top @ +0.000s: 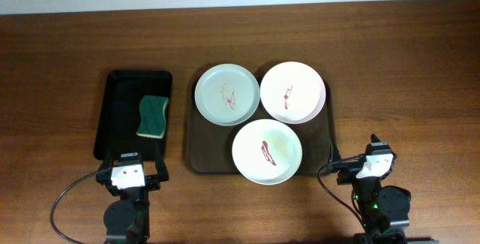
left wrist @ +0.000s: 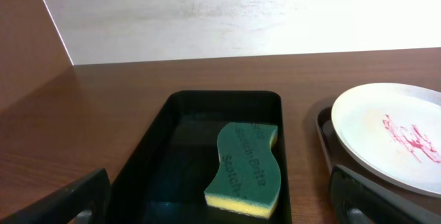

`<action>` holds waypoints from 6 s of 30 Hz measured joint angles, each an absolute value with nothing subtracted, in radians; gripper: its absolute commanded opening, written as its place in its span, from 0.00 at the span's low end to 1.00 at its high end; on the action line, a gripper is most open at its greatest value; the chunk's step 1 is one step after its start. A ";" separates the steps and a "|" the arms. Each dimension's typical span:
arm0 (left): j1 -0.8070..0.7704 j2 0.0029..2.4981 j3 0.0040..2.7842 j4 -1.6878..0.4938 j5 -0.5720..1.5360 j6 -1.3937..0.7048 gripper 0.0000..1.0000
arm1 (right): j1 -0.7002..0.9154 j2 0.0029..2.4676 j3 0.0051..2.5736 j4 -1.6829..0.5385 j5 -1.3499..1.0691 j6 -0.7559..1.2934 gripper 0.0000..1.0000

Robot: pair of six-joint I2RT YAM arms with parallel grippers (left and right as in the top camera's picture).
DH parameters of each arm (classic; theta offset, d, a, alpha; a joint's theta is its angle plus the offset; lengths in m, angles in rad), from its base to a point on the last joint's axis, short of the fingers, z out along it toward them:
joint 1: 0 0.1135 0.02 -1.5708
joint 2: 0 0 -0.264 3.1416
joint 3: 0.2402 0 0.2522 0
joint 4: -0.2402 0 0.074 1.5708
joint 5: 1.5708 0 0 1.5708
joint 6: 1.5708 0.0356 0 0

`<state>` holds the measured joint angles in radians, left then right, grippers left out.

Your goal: Clean dirty plates on tray and stack at the side

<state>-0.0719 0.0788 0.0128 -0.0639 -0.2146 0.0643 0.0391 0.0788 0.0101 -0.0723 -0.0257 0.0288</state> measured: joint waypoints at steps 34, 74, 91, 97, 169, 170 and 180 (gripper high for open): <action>-0.072 0.079 0.013 -0.064 -0.215 0.064 0.99 | 0.039 0.079 0.010 -0.072 -0.026 0.029 0.99; -0.072 0.306 0.340 -0.380 -0.208 -0.046 0.99 | 0.039 0.526 0.455 -0.488 -0.077 0.083 0.99; -0.072 0.909 0.866 -0.758 -0.057 -0.050 0.99 | 0.039 0.932 0.957 -0.927 -0.190 0.084 0.99; -0.064 0.945 0.874 -0.476 -0.048 -0.049 1.00 | 0.039 0.936 0.958 -0.929 -0.216 0.084 0.99; 0.012 1.744 0.962 -0.384 -0.144 -0.020 0.00 | 0.039 0.936 0.958 -0.928 -0.227 0.088 0.99; 0.014 1.743 0.962 -0.388 -0.144 -0.020 0.00 | 0.039 0.936 0.958 -0.928 -0.227 0.087 0.99; 0.072 1.641 0.963 -0.484 -0.162 -0.020 0.16 | 0.039 0.936 0.958 -0.928 -0.227 0.087 0.99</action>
<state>0.0723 1.6405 0.9634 -0.4835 -0.1623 -0.0196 0.0391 0.9363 0.9577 -0.9279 -0.2272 0.0872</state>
